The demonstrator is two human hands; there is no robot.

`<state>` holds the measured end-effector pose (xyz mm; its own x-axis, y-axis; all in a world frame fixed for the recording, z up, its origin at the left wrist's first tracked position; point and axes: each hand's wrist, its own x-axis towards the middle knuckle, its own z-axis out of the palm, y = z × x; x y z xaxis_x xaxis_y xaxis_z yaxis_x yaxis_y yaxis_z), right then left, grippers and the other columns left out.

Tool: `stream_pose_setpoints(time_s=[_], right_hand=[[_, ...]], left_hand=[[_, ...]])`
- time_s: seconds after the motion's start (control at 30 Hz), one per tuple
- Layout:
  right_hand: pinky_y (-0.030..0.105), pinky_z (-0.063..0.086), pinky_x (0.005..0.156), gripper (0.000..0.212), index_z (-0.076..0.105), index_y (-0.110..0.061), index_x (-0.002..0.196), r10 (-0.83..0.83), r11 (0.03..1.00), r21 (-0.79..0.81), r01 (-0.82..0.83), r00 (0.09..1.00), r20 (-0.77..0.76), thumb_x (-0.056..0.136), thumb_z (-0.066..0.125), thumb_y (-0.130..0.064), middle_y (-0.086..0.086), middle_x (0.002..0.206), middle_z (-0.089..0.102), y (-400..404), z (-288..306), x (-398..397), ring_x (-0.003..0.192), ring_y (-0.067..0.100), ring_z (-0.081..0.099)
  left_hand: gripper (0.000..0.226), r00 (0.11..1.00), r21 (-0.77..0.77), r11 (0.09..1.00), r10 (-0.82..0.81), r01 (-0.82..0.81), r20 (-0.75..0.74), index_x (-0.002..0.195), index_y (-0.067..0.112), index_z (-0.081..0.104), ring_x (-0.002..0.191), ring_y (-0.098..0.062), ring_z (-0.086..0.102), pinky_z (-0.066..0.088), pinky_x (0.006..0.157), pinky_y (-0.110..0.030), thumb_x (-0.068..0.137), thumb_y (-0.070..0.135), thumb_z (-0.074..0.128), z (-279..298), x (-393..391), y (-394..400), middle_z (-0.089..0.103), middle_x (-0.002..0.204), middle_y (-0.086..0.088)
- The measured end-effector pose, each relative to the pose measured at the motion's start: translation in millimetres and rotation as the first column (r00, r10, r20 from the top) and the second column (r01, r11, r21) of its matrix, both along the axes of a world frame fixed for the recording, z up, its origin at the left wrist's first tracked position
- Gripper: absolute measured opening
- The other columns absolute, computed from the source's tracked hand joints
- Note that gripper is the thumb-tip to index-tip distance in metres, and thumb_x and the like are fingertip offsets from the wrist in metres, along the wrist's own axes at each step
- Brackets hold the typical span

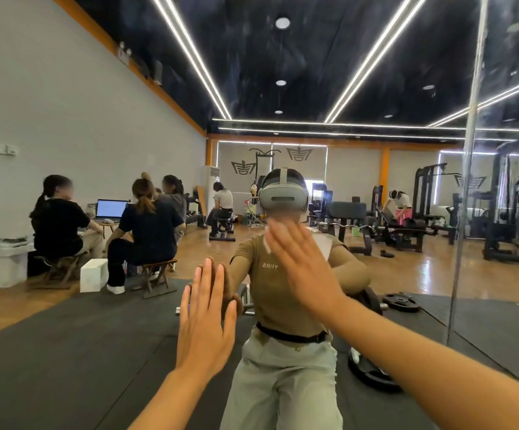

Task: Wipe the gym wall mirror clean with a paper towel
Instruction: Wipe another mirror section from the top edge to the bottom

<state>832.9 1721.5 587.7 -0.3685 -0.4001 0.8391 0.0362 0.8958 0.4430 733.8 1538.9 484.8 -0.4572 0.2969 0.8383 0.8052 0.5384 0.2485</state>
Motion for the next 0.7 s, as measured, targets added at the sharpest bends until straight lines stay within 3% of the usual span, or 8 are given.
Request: stream_pose_setpoints(time_s=[0.13,0.2,0.37,0.43,0.53,0.6,0.7], right_hand=[[0.041,0.004,0.126,0.071,0.032,-0.01,0.155,-0.02,0.986,0.167,-0.013,0.98,0.198,0.088,0.054,-0.001,0.009,0.164,0.023,-4,-70,6,0.154,0.026,0.009],[0.039,0.003,0.125,0.062,0.036,-0.011,0.153,-0.094,0.954,0.3,0.019,0.967,0.237,0.092,0.046,-0.012,0.007,0.162,0.027,-4,-94,12,0.154,0.024,0.008],[0.043,0.015,0.123,0.058,0.03,-0.008,0.155,-0.151,0.909,0.414,0.043,0.961,0.232,0.097,0.038,-0.012,0.012,0.163,0.022,4,-62,14,0.152,0.029,0.016],[0.045,0.011,0.124,0.06,0.028,-0.005,0.153,-0.094,0.946,0.319,0.059,0.991,0.096,0.094,0.039,-0.001,0.016,0.161,0.024,3,-25,9,0.15,0.031,0.017],[0.045,0.005,0.125,0.08,0.025,-0.006,0.153,-0.101,0.992,0.058,0.108,0.989,-0.107,0.082,0.055,0.016,0.019,0.161,0.023,-7,32,-1,0.15,0.034,0.015],[0.043,0.002,0.125,0.071,0.029,-0.006,0.153,-0.109,0.99,-0.105,0.09,0.975,-0.193,0.089,0.058,0.008,0.021,0.161,0.024,-18,53,-11,0.15,0.038,0.017],[0.044,0.005,0.125,0.052,0.031,-0.007,0.153,-0.062,0.979,-0.201,0.014,0.971,-0.233,0.103,0.041,-0.012,0.018,0.16,0.028,-40,34,-25,0.149,0.038,0.02]], left_hand=[[0.067,1.0,-0.059,0.998,-0.011,0.01,-0.017,0.16,0.029,-0.006,0.153,-0.01,-0.014,-0.014,0.121,-0.026,0.102,0.046,0.023,-2,-3,-11,-0.018,0.166,0.011],[0.068,1.0,-0.084,0.996,-0.015,0.014,-0.008,0.16,0.027,-0.003,0.152,-0.009,-0.016,-0.014,0.121,-0.027,0.101,0.048,0.022,-5,-3,-17,-0.02,0.165,0.012],[0.072,0.995,-0.1,0.995,0.008,0.002,0.102,0.158,0.027,-0.01,0.148,-0.007,-0.029,-0.012,0.12,-0.034,0.094,0.056,0.009,-25,0,-33,-0.034,0.159,0.016],[0.072,0.994,-0.116,0.993,0.02,-0.007,0.111,0.158,0.028,-0.011,0.148,-0.009,-0.028,-0.009,0.121,-0.037,0.095,0.055,0.01,-33,-1,-36,-0.032,0.161,0.013],[0.07,0.993,-0.114,0.993,0.031,-0.017,0.118,0.158,0.033,-0.014,0.151,-0.012,-0.022,-0.002,0.123,-0.043,0.098,0.051,0.016,-42,-6,-37,-0.024,0.165,0.008],[0.069,0.993,-0.123,0.992,0.041,-0.028,0.11,0.157,0.035,-0.017,0.152,-0.014,-0.019,0.0,0.123,-0.044,0.099,0.049,0.017,-47,-8,-40,-0.022,0.166,0.007],[0.068,0.995,-0.145,0.989,0.034,-0.021,0.09,0.156,0.036,-0.018,0.152,-0.014,-0.02,-0.004,0.123,-0.041,0.099,0.048,0.017,-49,-11,-44,-0.023,0.165,0.008]])
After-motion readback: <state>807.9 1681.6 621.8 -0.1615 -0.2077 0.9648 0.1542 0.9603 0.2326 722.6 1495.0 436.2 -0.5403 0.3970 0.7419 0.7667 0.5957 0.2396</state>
